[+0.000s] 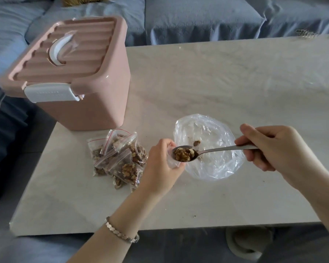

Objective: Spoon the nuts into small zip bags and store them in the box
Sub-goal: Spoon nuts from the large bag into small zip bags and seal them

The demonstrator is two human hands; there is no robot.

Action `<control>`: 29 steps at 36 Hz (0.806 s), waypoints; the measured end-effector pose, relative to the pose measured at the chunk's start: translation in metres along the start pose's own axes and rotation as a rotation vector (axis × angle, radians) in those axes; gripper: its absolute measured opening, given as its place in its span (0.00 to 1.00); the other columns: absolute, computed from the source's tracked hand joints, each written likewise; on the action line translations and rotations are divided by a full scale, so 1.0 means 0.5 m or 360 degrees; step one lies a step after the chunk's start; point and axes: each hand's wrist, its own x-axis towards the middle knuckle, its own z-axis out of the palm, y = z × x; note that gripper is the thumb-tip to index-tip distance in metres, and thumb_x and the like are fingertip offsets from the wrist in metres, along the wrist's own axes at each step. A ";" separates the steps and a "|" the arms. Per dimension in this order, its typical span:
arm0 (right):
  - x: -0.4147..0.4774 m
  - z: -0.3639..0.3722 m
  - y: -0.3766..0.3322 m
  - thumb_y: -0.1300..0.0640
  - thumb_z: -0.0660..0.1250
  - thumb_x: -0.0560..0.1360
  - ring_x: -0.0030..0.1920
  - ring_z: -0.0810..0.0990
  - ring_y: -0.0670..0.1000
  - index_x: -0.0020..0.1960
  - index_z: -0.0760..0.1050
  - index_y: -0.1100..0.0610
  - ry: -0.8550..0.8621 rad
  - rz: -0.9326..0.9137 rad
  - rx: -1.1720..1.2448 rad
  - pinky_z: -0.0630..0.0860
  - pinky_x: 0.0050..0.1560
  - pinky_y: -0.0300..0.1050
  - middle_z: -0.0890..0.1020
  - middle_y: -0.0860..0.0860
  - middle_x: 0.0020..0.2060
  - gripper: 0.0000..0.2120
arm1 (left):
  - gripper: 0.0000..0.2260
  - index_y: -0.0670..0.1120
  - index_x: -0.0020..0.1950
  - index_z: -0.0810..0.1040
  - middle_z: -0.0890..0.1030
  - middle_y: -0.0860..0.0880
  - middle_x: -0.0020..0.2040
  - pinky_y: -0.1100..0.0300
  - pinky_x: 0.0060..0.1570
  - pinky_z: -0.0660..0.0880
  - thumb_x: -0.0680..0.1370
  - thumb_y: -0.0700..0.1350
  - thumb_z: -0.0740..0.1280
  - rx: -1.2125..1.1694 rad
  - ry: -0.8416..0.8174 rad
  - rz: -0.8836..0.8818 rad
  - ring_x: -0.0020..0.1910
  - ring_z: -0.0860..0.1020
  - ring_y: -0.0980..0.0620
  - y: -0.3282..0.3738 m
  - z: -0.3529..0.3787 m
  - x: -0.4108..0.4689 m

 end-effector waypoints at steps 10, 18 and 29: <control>-0.015 0.039 -0.099 0.47 0.64 0.74 0.19 0.66 0.48 0.29 0.75 0.59 -0.0184 -0.0726 -0.0905 0.65 0.23 0.39 0.71 0.50 0.18 0.20 | 0.16 0.46 0.51 0.70 0.69 0.59 0.41 0.58 0.45 0.71 0.70 0.48 0.72 0.0008 0.0021 0.0019 0.43 0.72 0.50 -0.001 0.005 -0.016; -0.030 0.032 -0.071 0.50 0.67 0.72 0.18 0.68 0.45 0.32 0.78 0.49 -0.0230 -0.0688 -0.0701 0.63 0.21 0.30 0.75 0.44 0.21 0.10 | 0.15 0.52 0.48 0.66 0.72 0.56 0.42 0.73 0.41 0.68 0.72 0.45 0.72 -0.0206 0.0044 -0.0131 0.41 0.73 0.58 0.003 0.003 -0.021; -0.011 -0.016 0.058 0.58 0.61 0.78 0.20 0.69 0.48 0.38 0.79 0.58 0.0233 -0.0301 0.0378 0.65 0.21 0.35 0.77 0.52 0.25 0.12 | 0.15 0.49 0.53 0.68 0.74 0.55 0.47 0.72 0.42 0.68 0.72 0.50 0.71 -0.0224 0.0053 -0.0404 0.44 0.74 0.58 0.019 0.001 -0.028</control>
